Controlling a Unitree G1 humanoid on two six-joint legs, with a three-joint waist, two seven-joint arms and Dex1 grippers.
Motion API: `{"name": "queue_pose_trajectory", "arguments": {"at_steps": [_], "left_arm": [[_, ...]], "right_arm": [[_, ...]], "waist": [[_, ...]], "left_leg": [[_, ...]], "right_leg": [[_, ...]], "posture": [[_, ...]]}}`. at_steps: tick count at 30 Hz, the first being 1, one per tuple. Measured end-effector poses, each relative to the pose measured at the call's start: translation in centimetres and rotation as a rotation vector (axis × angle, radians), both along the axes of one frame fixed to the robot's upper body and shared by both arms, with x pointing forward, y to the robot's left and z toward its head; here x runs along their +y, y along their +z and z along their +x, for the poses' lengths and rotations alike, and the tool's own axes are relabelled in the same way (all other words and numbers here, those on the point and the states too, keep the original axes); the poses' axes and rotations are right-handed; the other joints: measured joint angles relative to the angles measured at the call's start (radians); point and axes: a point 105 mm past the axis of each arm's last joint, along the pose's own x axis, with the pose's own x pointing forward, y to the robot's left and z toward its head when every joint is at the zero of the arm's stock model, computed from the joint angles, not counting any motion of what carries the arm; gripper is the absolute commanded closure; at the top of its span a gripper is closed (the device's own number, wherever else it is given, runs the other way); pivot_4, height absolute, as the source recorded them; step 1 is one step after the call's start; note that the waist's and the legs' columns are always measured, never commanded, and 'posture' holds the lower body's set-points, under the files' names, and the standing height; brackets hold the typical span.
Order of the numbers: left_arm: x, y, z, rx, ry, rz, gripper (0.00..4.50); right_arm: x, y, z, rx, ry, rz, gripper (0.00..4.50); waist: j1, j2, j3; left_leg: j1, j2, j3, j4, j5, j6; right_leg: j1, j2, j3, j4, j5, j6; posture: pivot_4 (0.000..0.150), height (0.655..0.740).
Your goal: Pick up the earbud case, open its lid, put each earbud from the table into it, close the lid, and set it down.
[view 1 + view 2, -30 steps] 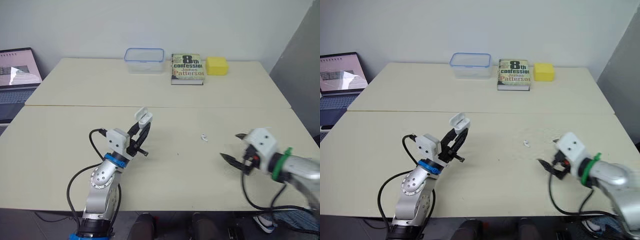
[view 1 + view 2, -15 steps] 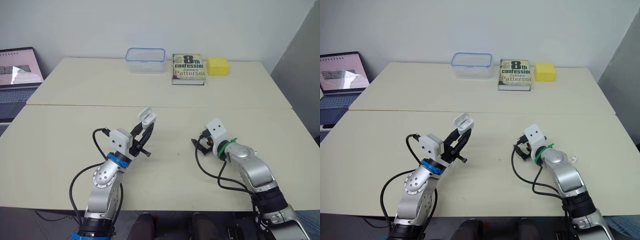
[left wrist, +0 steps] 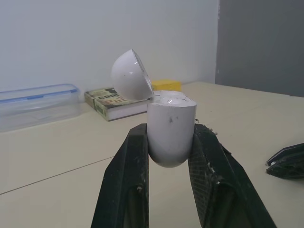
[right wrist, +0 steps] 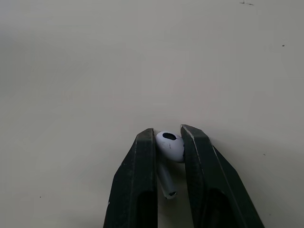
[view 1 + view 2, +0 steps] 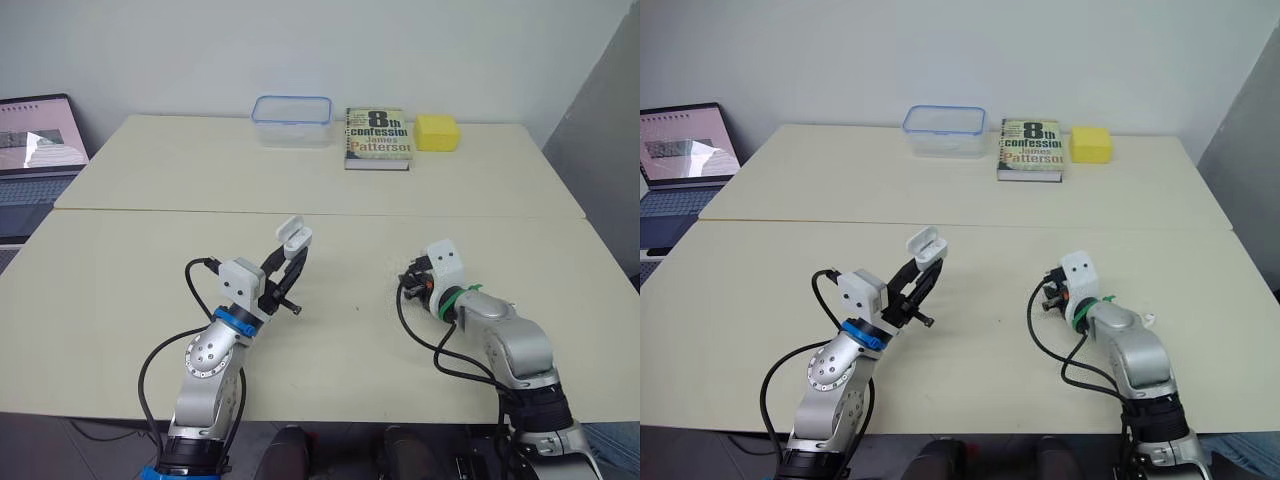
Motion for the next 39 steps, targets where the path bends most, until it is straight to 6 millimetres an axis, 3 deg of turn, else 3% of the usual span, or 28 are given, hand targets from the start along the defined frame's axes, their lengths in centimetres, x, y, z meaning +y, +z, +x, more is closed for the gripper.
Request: {"name": "queue_pose_trajectory", "arguments": {"at_steps": [3, 8, 10, 13, 18, 26, 27, 35, 39], "left_arm": [[-0.2, -0.1, -0.1, 0.003, -0.007, 0.002, 3.74], [-0.2, -0.5, -0.7, 0.022, -0.010, 0.009, 3.74], [-0.5, -0.4, -1.0, 0.019, -0.020, 0.010, 3.74], [-0.5, -0.4, -1.4, 0.025, -0.022, 0.012, 3.74], [-0.5, -0.8, -2.2, 0.054, -0.014, 0.006, 3.74], [-1.1, -0.6, -2.9, 0.070, -0.033, 0.002, 3.74], [-1.1, -0.6, -2.9, 0.073, -0.033, 0.003, 3.74], [-1.0, -0.8, -2.9, 0.089, -0.030, 0.004, 3.74], [-1.1, -0.8, -2.9, 0.090, -0.031, 0.004, 3.74]], "right_arm": [[-0.2, 0.1, -1.8, -0.010, 0.159, -0.128, 4.10], [-0.4, 0.1, -7.1, 0.052, 0.557, -0.281, 4.10], [-1.8, 0.3, -9.1, 0.092, 0.697, -0.361, 4.10], [-3.9, 0.6, -10.6, 0.139, 0.808, -0.445, 4.10], [-7.1, 0.4, -10.5, 0.200, 0.857, -0.501, 4.10], [-8.1, -0.3, -10.4, 0.220, 0.928, -0.540, 4.10], [-8.1, -0.4, -10.3, 0.217, 0.930, -0.535, 3.36], [-7.9, -0.4, -10.3, 0.202, 0.955, -0.527, 0.60], [-8.0, 0.3, -10.3, 0.189, 0.928, -0.503, 0.56]], "waist": [[0.000, 0.000, 0.000], [-0.002, 0.000, 0.000], [-0.001, 0.000, 0.000], [-0.002, 0.000, 0.000], [-0.002, -0.001, 0.000], [-0.001, -0.001, 0.000], [-0.001, -0.001, 0.000], [-0.001, -0.001, 0.000], [0.000, -0.001, 0.001]], "left_leg": [[-0.001, -0.001, 0.000, 0.000, 0.000, 0.000], [-0.001, 0.000, -0.001, 0.000, 0.000, 0.000], [-0.001, 0.000, 0.000, 0.000, 0.000, 0.000], [0.000, 0.001, 0.000, 0.000, 0.000, 0.000], [0.000, 0.001, 0.001, 0.000, 0.000, 0.000], [0.000, 0.001, 0.001, 0.000, 0.000, 0.000], [0.000, 0.001, 0.001, 0.000, 0.000, 0.000], [0.003, 0.001, 0.001, 0.000, 0.000, 0.000], [0.002, 0.001, 0.001, 0.000, 0.000, 0.000]], "right_leg": [[0.000, 0.000, 0.000, -0.002, -0.001, 0.001], [0.000, 0.000, -0.001, -0.003, -0.003, 0.005], [0.000, 0.000, -0.001, -0.003, -0.003, 0.005], [0.001, 0.000, -0.001, -0.005, -0.003, 0.005], [0.001, 0.000, 0.000, -0.005, -0.003, 0.005], [0.002, 0.000, 0.000, -0.005, -0.003, 0.005], [0.002, 0.000, 0.000, -0.005, -0.003, 0.005], [0.006, 0.000, 0.000, -0.006, -0.003, 0.005], [0.005, 0.000, 0.000, -0.007, -0.003, 0.005]], "posture": [[0.150, 0.7400], [0.150, 0.7400], [0.150, 0.7400], [0.150, 0.7400], [0.150, 0.7400], [0.150, 0.7400], [0.150, 0.7400], [0.150, 0.7400], [0.150, 0.7400]]}}
